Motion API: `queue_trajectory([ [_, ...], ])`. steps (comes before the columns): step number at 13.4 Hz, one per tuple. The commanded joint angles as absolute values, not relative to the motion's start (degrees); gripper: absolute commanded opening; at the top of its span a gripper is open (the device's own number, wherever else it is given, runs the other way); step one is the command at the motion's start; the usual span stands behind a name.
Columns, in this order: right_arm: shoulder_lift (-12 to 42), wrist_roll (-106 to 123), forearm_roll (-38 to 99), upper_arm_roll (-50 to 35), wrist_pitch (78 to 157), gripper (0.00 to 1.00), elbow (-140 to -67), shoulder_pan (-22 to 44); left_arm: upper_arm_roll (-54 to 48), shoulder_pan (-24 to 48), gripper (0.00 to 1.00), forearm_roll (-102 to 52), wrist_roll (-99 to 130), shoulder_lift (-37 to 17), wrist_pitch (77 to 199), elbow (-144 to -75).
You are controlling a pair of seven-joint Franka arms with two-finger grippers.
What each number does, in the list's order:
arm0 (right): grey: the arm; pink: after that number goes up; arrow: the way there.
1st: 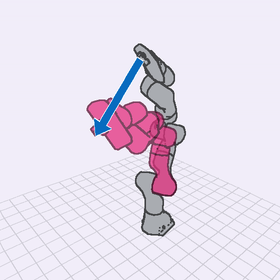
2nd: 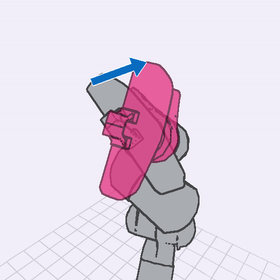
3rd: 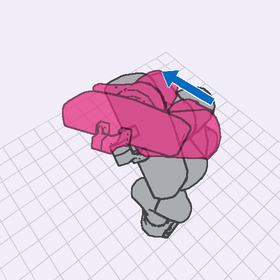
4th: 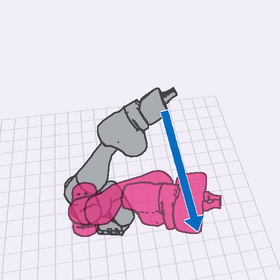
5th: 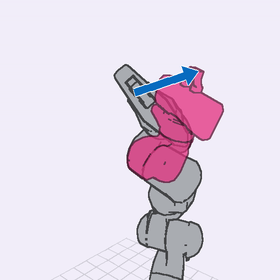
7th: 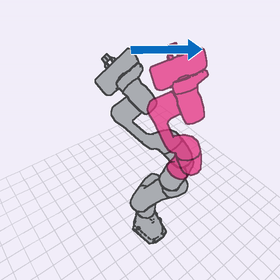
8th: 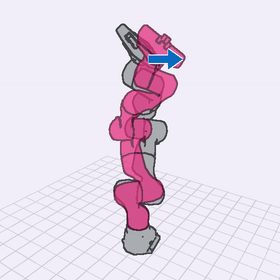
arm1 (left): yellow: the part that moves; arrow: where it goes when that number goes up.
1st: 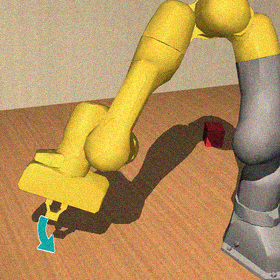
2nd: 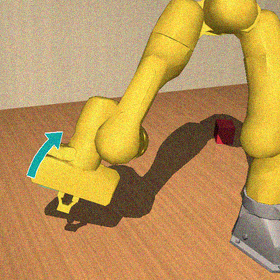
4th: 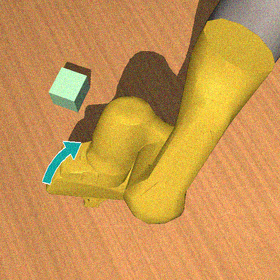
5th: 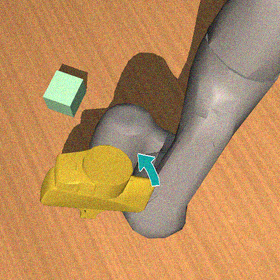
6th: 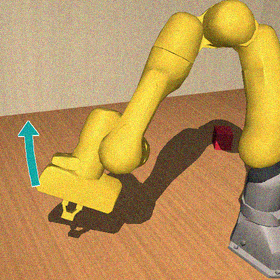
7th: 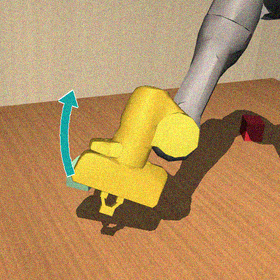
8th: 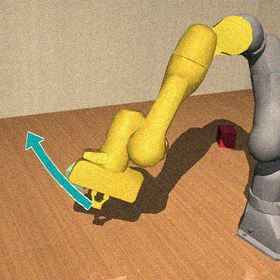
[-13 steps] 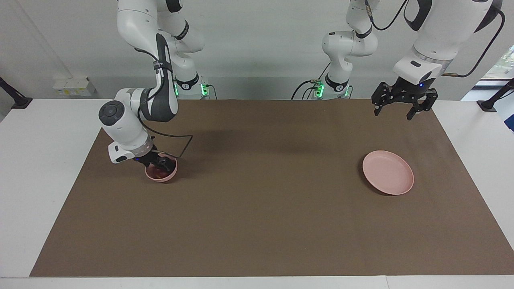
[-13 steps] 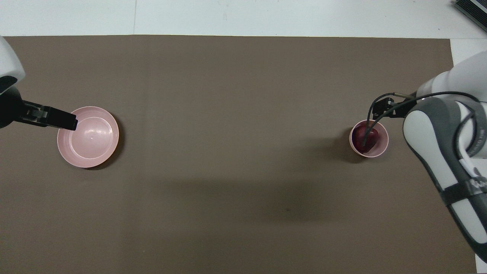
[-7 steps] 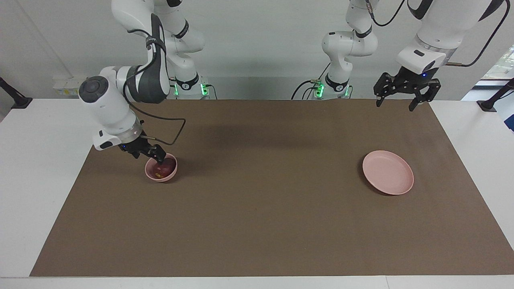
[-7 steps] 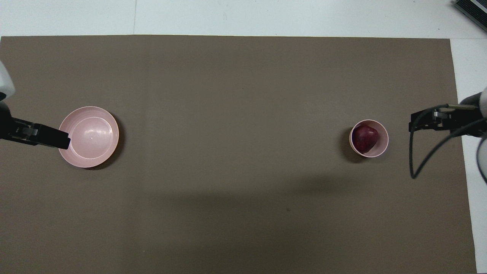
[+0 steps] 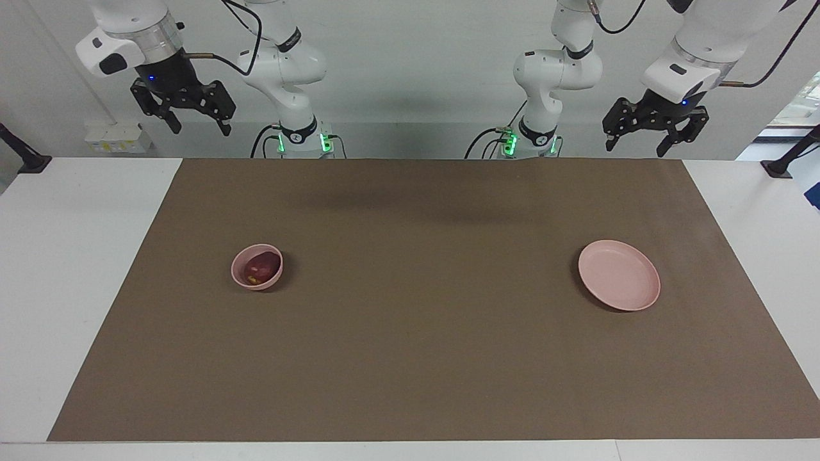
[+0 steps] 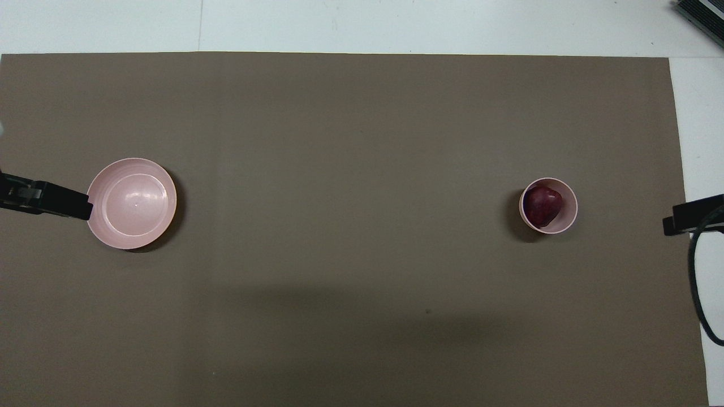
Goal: Move apple from plate to bowl
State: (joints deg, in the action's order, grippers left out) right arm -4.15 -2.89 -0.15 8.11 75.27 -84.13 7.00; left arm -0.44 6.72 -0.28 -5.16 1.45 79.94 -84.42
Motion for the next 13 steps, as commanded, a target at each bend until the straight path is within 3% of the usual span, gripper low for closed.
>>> queue_trajectory([
  [1,-3.9,1.6,0.3,8.2,75.0,1.00,-82.5,6.7,-0.5,6.4,1.00,0.3,-4.4,2.2,79.2,-85.0],
  [13,-4.9,4.1,0.5,8.4,77.3,1.00,-83.7,6.3,-0.9,6.7,1.00,-0.8,-4.5,2.1,81.2,-85.1],
])
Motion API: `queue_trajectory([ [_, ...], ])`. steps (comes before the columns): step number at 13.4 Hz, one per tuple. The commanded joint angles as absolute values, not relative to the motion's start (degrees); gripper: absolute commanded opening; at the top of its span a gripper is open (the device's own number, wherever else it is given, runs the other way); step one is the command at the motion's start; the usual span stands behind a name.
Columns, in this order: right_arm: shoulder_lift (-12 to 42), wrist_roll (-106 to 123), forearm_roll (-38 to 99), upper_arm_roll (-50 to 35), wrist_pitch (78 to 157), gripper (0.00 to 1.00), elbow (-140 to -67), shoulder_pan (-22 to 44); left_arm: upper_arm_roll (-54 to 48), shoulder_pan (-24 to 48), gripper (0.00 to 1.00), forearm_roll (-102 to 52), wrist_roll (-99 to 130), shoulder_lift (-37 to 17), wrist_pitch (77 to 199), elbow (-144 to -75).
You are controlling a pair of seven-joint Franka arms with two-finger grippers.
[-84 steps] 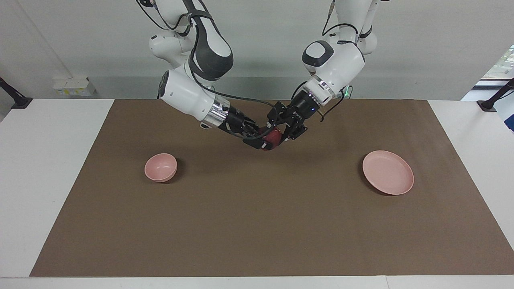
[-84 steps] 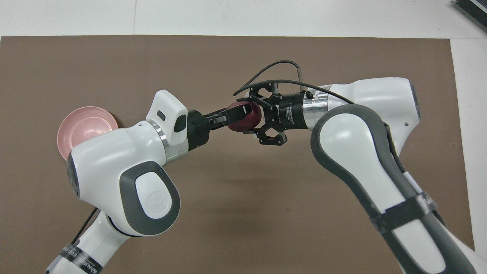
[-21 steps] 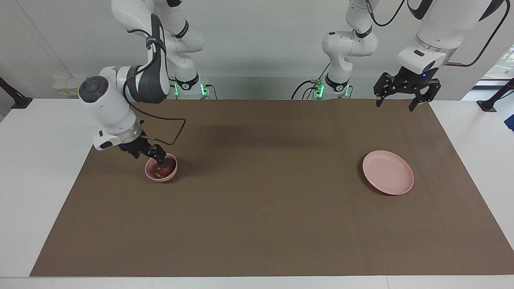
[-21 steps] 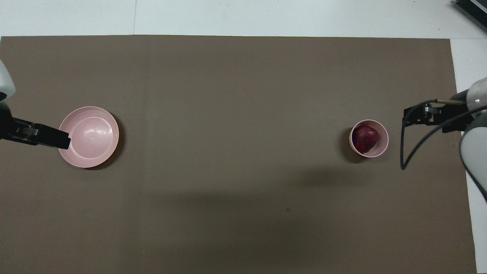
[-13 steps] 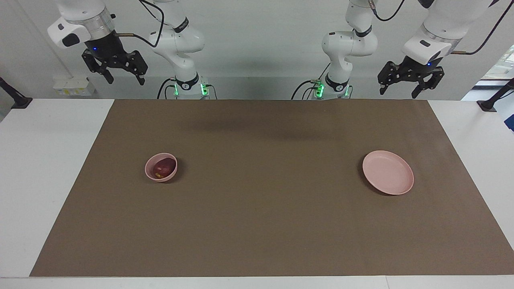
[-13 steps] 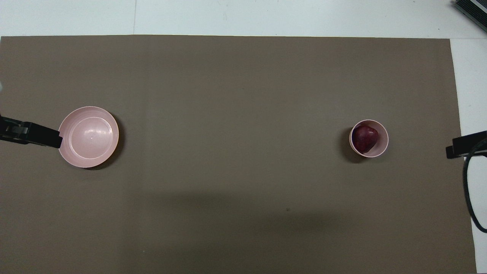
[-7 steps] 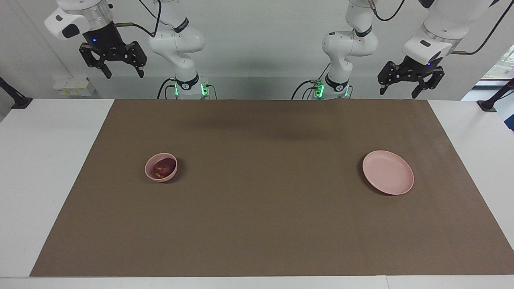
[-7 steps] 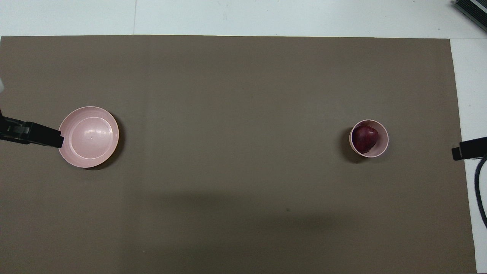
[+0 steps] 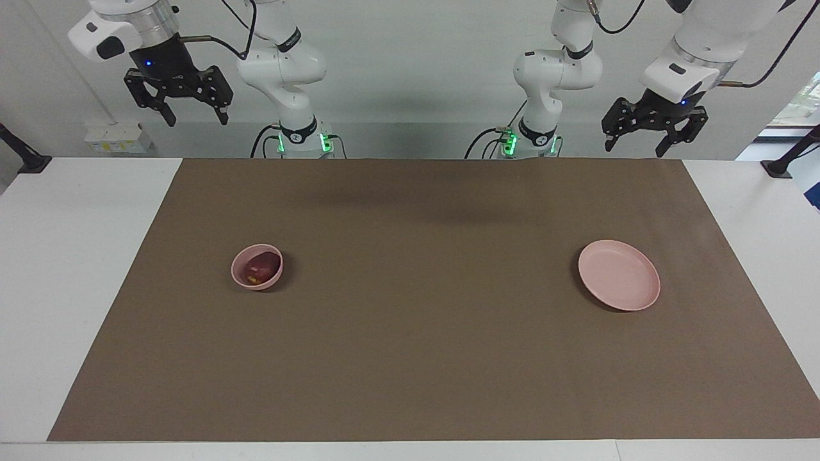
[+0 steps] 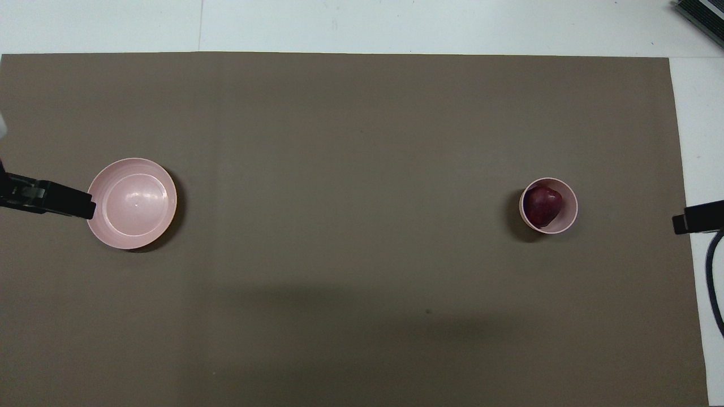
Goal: Move apple from plate to bowl
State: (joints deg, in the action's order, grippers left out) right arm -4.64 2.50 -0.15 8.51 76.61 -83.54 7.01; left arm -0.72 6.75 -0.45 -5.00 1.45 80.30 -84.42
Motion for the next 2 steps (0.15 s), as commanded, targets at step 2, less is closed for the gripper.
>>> queue_trajectory([
  [2,-5.1,4.3,0.5,8.4,76.6,1.00,-83.8,6.1,-0.8,6.7,1.00,-0.9,-4.7,2.1,81.2,-85.1],
])
